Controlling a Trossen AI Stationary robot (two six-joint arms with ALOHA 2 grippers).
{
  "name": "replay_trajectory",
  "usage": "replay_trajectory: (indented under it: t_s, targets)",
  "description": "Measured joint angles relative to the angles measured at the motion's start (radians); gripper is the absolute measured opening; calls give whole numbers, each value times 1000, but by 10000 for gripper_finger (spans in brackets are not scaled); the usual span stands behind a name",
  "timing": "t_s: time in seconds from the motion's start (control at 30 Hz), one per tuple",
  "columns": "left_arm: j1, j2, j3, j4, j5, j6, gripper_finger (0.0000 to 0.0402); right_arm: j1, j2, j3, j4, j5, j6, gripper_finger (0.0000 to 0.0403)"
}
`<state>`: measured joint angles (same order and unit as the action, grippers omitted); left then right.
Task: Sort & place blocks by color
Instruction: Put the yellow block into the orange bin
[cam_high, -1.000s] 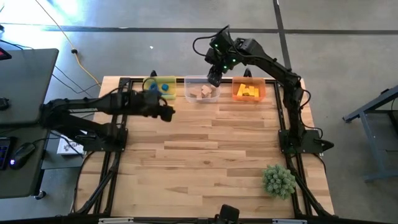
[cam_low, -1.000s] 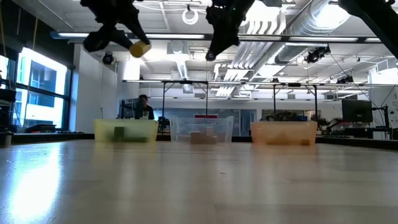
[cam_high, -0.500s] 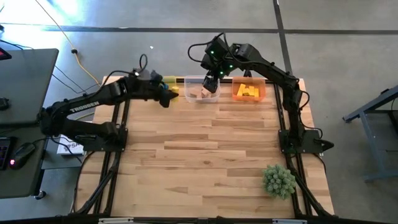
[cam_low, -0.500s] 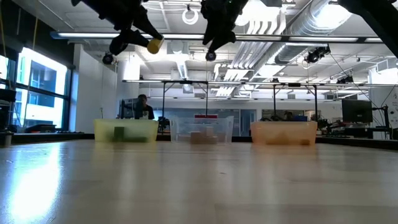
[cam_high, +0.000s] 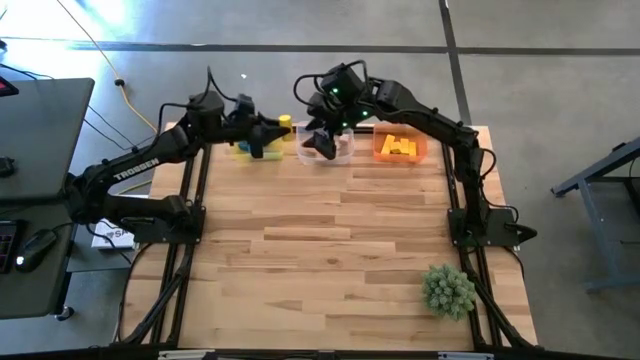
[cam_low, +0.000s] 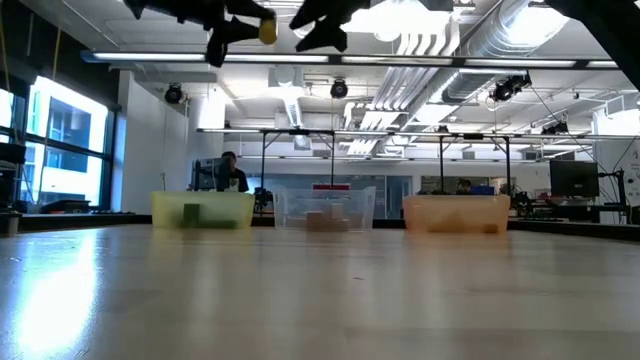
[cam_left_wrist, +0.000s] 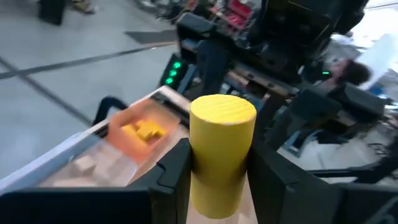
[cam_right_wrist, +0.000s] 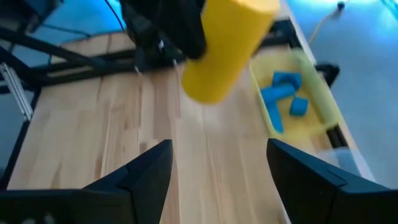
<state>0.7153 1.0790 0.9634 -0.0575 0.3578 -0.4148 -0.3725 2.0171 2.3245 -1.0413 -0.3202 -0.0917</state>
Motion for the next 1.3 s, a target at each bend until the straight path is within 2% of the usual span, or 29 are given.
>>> replay_trajectory:
  t_s: [0.3, 0.9, 1.03, 1.23, 1.3]
  targets:
    - [26, 0, 0, 89, 110, 6, 99, 15, 0, 0, 176, -5, 89, 250]
    - [26, 19, 0, 254, 110, 8, 99, 15, 0, 0, 334, -27, 276, 247]
    - [26, 38, 0, 281, 109, 7, 99, 15, 0, 0, 332, -20, 275, 216]
    - [26, 54, 0, 307, 108, 1, 99, 15, 0, 0, 324, -13, 264, 128]
    - [27, 59, 0, 309, 104, 1, 99, 14, 0, 0, 322, -10, 267, 109]
